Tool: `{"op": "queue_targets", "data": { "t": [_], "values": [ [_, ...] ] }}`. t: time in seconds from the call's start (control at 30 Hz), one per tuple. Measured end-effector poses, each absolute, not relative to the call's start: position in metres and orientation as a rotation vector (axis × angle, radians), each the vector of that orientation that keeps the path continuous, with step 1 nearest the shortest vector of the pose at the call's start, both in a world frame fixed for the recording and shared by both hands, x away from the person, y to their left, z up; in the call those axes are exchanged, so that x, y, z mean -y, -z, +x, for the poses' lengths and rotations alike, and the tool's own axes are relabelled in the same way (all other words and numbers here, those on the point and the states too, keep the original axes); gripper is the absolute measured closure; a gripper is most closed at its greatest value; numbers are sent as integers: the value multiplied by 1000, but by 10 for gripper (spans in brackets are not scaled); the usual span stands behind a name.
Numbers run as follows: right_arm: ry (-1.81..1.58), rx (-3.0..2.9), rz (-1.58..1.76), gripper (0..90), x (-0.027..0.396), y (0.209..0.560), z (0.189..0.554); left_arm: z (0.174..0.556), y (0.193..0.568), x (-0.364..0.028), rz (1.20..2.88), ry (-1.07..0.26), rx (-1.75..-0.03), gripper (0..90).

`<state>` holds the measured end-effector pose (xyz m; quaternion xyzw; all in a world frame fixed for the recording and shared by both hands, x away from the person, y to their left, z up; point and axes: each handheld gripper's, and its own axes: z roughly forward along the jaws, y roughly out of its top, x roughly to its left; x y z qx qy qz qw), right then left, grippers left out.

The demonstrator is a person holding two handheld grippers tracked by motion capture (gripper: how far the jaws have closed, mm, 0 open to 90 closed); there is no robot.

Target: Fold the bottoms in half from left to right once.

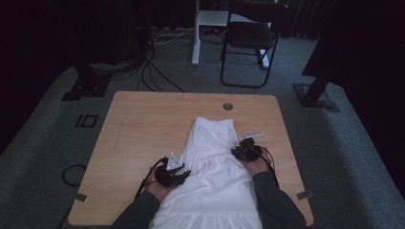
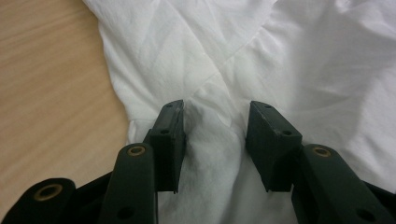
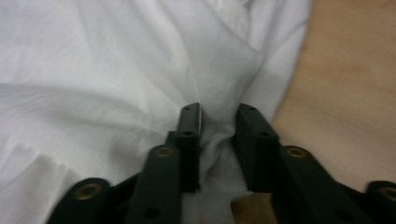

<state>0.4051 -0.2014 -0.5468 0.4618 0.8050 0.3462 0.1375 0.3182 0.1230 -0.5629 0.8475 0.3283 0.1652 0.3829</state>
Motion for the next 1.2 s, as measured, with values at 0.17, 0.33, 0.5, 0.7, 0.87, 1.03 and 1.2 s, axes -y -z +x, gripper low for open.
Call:
{"op": "queue_targets", "data": {
  "t": [0.17,0.33,0.5,0.7,0.87,1.03,1.2],
  "values": [
    [-1161,-2149,1335,650,211,515,416,319,563,-123,2158,-416,-838,574],
    [-1122,-2204,1321,641,194,513,451,319,563,-123,2157,-416,-838,574],
    [-1023,-2336,1290,508,171,540,464,319,563,-123,2160,-417,-837,573],
    [-798,-2348,1127,790,160,538,460,319,563,-122,2159,-417,-837,573],
    [-797,-2082,1108,819,174,514,468,319,563,-122,2158,-415,-836,572],
    [-912,-2136,1418,625,188,552,492,319,563,-122,2158,-414,-836,571],
    [-993,-2116,1447,620,197,555,489,315,563,-124,2162,-400,-818,573]
  ]
}}
